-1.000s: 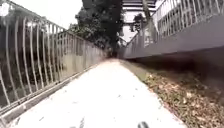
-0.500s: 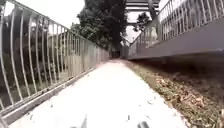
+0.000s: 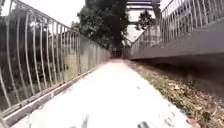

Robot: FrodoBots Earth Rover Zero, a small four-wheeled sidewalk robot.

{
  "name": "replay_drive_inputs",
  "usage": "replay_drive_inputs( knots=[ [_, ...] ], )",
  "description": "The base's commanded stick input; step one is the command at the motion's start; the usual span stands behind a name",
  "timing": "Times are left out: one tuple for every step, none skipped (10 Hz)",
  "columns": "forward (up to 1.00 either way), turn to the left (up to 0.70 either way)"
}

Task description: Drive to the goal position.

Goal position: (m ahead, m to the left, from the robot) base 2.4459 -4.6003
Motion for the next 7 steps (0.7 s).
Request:
replay_drive_inputs(
  knots=[
    [1.00,0.00],
    [1.00,0.00],
    [1.00,0.00],
    [1.00,0.00],
    [1.00,0.00],
    [1.00,0.00],
    [1.00,0.00]
  ],
)
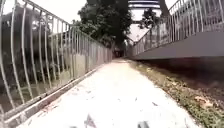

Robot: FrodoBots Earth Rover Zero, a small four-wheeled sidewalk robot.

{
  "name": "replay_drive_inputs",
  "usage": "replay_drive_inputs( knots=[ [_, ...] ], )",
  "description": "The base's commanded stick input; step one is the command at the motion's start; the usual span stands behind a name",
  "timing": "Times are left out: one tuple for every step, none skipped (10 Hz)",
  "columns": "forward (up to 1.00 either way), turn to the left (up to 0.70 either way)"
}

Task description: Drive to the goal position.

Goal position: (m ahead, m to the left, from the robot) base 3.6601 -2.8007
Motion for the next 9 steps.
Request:
replay_drive_inputs(
  knots=[
    [1.00,0.00],
    [1.00,0.00],
    [1.00,0.00],
    [1.00,0.00],
    [1.00,0.00],
    [1.00,0.00],
    [1.00,0.00],
    [1.00,0.00],
    [1.00,0.00]
  ],
)
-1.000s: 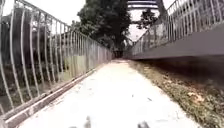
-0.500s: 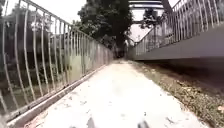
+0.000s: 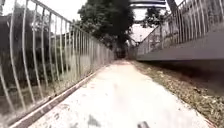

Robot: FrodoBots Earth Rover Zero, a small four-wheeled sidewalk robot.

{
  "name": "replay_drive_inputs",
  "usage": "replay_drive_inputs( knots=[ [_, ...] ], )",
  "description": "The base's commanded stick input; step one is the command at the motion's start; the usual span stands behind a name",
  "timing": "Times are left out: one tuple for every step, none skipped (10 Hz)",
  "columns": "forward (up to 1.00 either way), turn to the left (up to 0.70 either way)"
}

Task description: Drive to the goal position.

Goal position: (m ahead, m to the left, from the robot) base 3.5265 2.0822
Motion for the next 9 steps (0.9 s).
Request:
replay_drive_inputs(
  knots=[
    [1.00,0.00],
    [1.00,0.00],
    [1.00,0.00],
    [1.00,0.00],
    [1.00,0.00],
    [1.00,0.00],
    [1.00,0.00],
    [1.00,0.00],
    [1.00,0.00]
  ],
)
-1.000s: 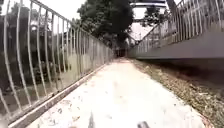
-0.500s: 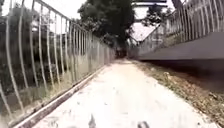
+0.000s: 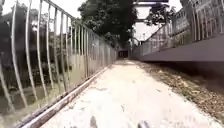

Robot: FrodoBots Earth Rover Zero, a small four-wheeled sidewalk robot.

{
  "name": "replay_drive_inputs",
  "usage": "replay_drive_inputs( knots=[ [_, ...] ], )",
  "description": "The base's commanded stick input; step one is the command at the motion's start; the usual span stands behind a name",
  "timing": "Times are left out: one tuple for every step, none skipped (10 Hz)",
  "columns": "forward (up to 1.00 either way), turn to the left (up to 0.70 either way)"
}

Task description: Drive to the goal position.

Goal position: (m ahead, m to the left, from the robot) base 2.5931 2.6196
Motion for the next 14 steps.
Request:
replay_drive_inputs(
  knots=[
    [1.00,0.00],
    [1.00,0.00],
    [1.00,0.00],
    [1.00,0.00],
    [1.00,0.00],
    [1.00,0.00],
    [1.00,-0.05],
    [1.00,-0.13],
    [1.00,-0.22],
    [1.00,-0.30],
    [1.00,-0.37],
    [1.00,-0.38],
    [1.00,-0.38],
    [1.00,-0.38]
  ],
)
